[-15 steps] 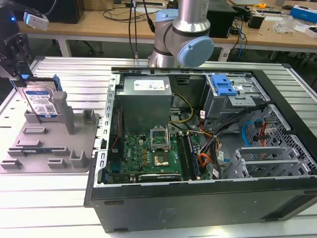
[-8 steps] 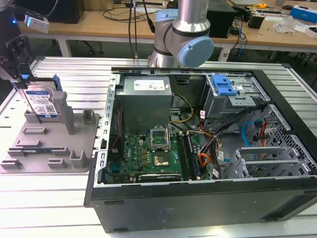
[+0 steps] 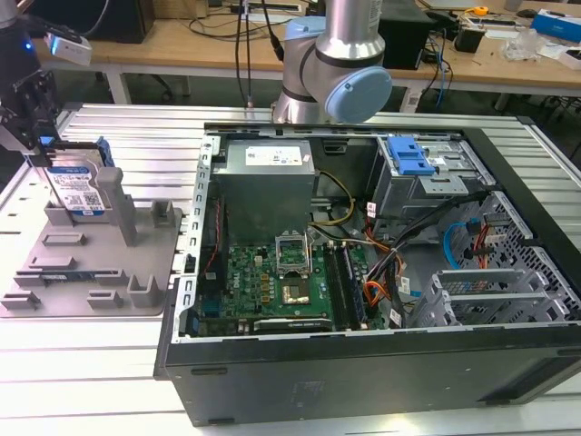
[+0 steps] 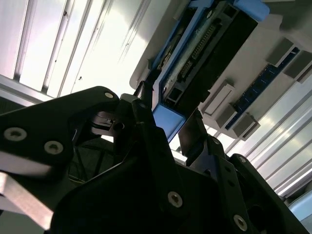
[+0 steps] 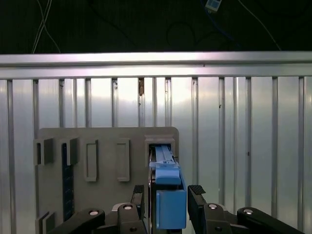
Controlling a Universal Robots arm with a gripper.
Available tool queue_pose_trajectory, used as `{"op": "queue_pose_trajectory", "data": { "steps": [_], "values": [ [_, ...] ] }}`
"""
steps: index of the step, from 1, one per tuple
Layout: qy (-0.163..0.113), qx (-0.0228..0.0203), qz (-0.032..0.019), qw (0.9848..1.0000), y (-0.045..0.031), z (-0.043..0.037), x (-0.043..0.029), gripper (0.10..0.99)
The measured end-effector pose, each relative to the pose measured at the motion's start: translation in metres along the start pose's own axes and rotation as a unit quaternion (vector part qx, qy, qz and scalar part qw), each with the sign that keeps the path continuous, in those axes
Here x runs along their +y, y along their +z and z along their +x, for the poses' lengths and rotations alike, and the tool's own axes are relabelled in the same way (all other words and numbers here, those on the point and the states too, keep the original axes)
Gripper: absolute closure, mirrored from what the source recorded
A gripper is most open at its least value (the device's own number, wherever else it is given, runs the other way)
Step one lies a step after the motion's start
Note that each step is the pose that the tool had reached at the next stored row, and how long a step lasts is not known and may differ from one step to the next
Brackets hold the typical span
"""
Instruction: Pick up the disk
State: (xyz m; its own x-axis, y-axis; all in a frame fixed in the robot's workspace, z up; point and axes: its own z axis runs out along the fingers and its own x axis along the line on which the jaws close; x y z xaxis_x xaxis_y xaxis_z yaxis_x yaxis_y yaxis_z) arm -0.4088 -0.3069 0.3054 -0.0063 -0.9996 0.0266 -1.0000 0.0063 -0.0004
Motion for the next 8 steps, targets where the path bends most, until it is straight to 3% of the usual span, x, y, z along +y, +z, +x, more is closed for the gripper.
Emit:
{"op": "queue_pose_trajectory", "data": {
  "steps": [8],
  "values": [
    [0.0, 0.0, 0.0, 1.0, 0.0039, 0.0, 0.0006, 0.604]
  ]
}}
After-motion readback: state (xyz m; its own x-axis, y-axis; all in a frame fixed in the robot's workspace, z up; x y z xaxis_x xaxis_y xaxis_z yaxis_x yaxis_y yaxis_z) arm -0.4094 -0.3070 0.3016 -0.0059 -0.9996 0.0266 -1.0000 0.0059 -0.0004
